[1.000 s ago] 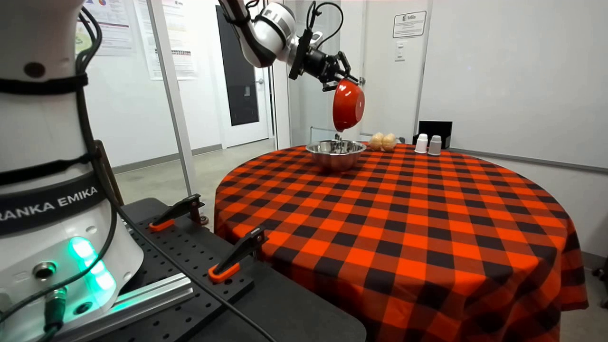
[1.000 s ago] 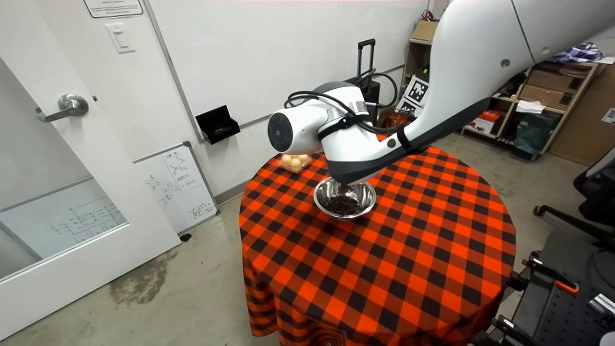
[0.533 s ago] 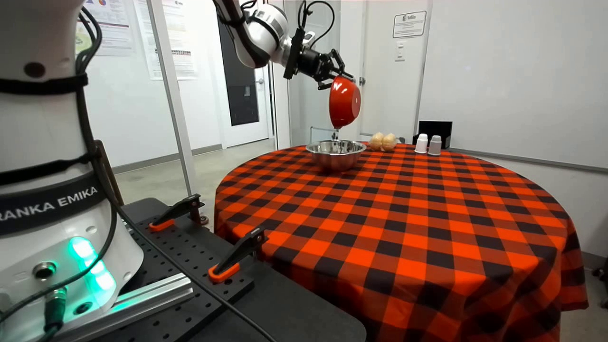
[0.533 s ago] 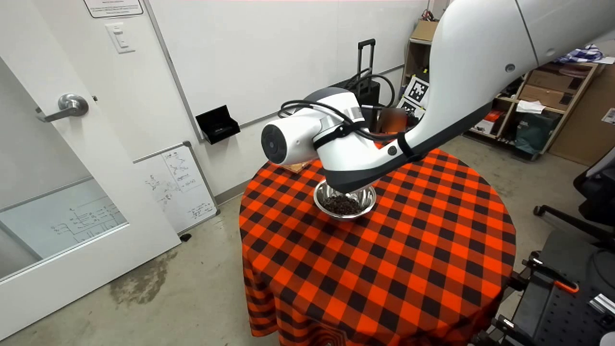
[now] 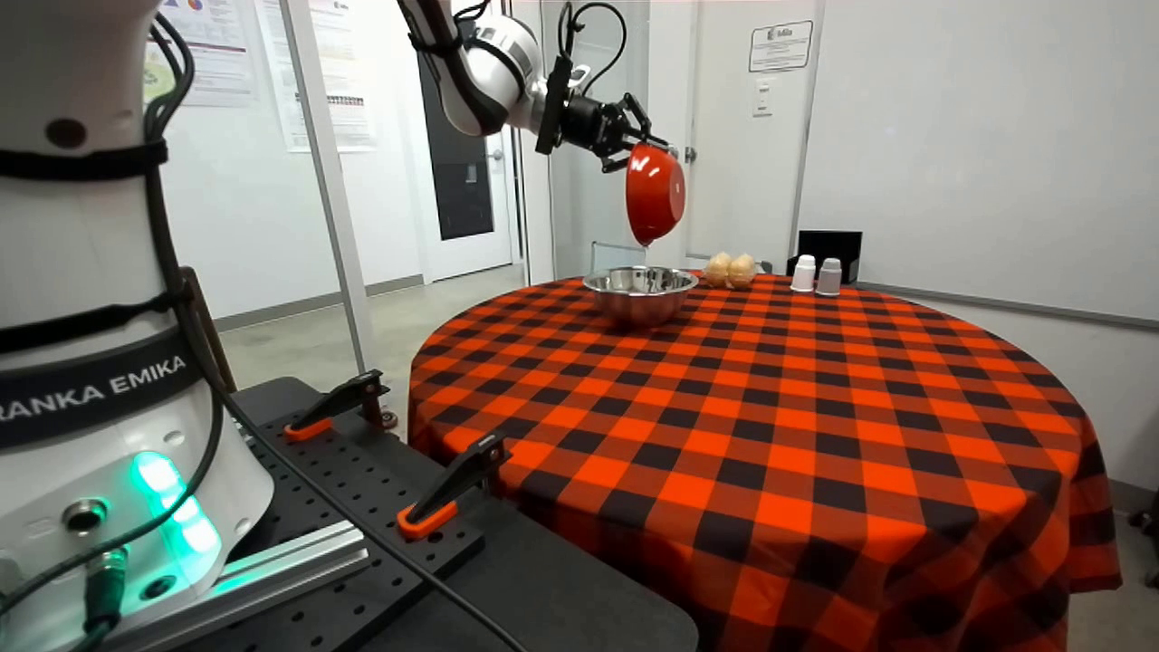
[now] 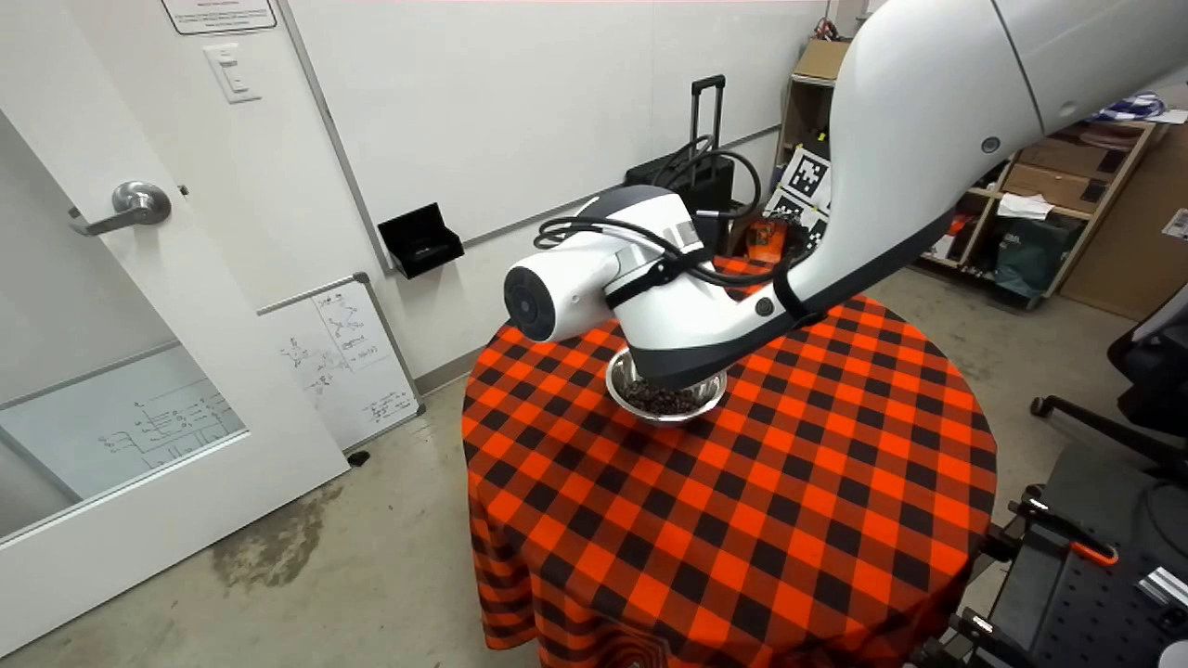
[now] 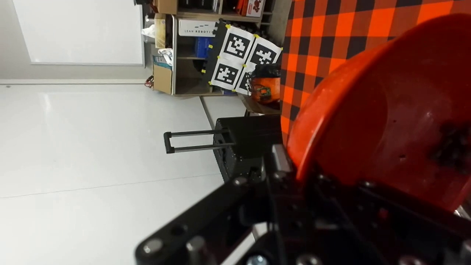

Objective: Pour the contents of the orange bowl into the silver bowl

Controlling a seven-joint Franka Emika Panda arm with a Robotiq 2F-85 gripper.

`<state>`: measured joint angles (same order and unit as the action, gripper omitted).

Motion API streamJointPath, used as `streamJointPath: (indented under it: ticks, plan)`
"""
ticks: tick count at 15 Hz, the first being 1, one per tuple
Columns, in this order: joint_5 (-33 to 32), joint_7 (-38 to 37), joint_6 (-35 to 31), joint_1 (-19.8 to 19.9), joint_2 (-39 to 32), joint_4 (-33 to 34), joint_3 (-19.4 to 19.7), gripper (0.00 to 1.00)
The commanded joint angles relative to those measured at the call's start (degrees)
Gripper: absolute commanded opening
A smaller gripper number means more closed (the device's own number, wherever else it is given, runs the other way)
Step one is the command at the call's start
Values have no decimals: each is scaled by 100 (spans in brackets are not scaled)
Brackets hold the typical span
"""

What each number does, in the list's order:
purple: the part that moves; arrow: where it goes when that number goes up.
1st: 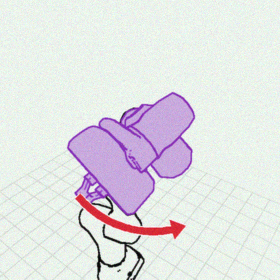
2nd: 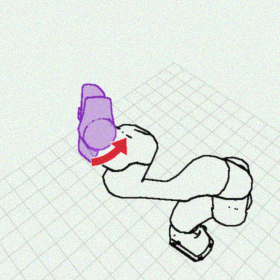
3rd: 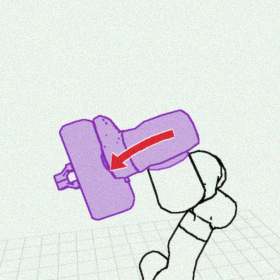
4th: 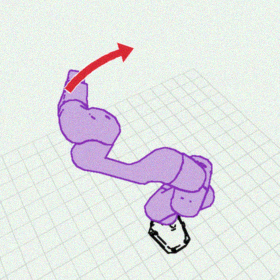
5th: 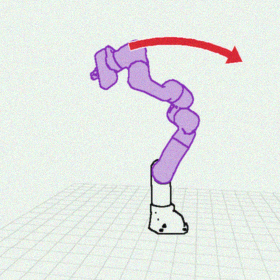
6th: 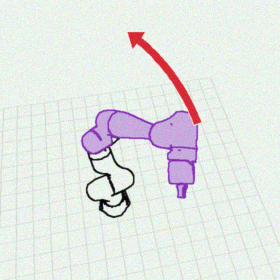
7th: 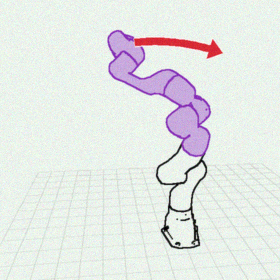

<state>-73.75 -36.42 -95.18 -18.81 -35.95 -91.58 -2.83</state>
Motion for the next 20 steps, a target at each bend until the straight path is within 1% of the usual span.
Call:
streamJointPath:
  ticks: [1, 13, 16, 20]
  plan:
    - [-165, -96, 263, -8, 59, -71, -96, 1]
    - [-218, -199, 623, -21, 14, 4, -148, 1]
    - [126, -27, 640, 167, -73, 256, -204, 1]
    - [832, 50, 538, 495, -91, 525, -181, 1]
